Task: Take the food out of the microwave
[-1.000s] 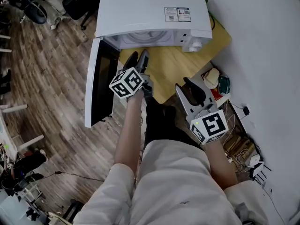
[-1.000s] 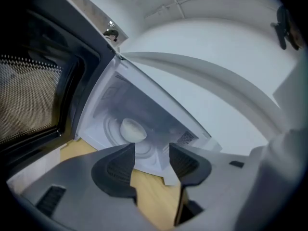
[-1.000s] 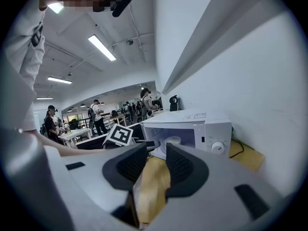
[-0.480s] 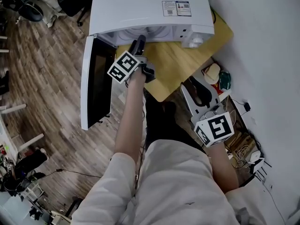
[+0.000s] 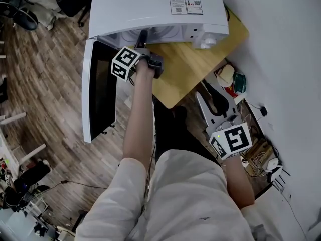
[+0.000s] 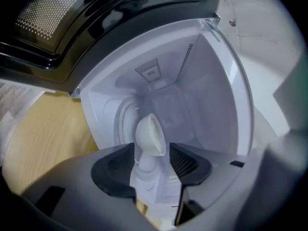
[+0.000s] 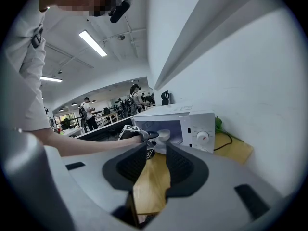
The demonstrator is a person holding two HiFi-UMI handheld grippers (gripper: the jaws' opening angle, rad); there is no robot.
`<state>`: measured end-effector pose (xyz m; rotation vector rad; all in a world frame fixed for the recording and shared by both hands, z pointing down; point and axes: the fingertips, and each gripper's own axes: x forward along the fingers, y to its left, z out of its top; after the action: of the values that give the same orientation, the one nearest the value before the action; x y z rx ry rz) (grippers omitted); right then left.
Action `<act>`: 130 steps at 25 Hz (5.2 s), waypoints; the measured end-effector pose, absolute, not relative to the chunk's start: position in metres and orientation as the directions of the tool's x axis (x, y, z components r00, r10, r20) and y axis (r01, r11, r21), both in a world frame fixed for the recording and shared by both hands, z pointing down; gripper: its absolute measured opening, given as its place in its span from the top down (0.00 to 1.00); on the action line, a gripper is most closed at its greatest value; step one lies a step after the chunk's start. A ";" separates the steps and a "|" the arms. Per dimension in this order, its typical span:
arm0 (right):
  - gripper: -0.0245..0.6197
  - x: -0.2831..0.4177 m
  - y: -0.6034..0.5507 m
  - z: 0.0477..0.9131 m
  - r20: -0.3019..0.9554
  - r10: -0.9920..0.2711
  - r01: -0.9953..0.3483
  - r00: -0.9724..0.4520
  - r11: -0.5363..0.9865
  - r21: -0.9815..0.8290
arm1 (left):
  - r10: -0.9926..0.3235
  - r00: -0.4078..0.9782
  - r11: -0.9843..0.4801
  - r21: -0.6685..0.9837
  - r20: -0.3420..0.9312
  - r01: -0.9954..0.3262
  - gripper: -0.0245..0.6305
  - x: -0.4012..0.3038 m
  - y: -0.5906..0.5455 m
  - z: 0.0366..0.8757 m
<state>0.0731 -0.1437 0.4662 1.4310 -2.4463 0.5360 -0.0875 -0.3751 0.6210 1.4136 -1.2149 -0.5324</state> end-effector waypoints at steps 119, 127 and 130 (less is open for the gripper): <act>0.82 0.067 -0.111 0.414 0.250 -0.777 -0.816 -0.577 0.544 -0.195 | -0.853 0.370 0.324 0.929 0.369 -0.180 0.89 -0.062 -0.197 0.547; 0.83 0.055 -0.112 0.403 0.226 -0.761 -0.794 -0.608 0.584 -0.168 | -0.865 0.349 0.316 0.931 0.361 -0.180 0.89 -0.070 -0.162 0.519; 0.84 0.049 -0.112 0.399 0.219 -0.752 -0.784 -0.621 0.601 -0.157 | -0.869 0.327 0.317 0.925 0.371 -0.209 0.89 -0.075 -0.151 0.513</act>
<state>0.0489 -0.1115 0.3993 1.2986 -2.6927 0.3604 -0.0748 -0.1505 0.5131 1.1963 -1.1847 -0.6049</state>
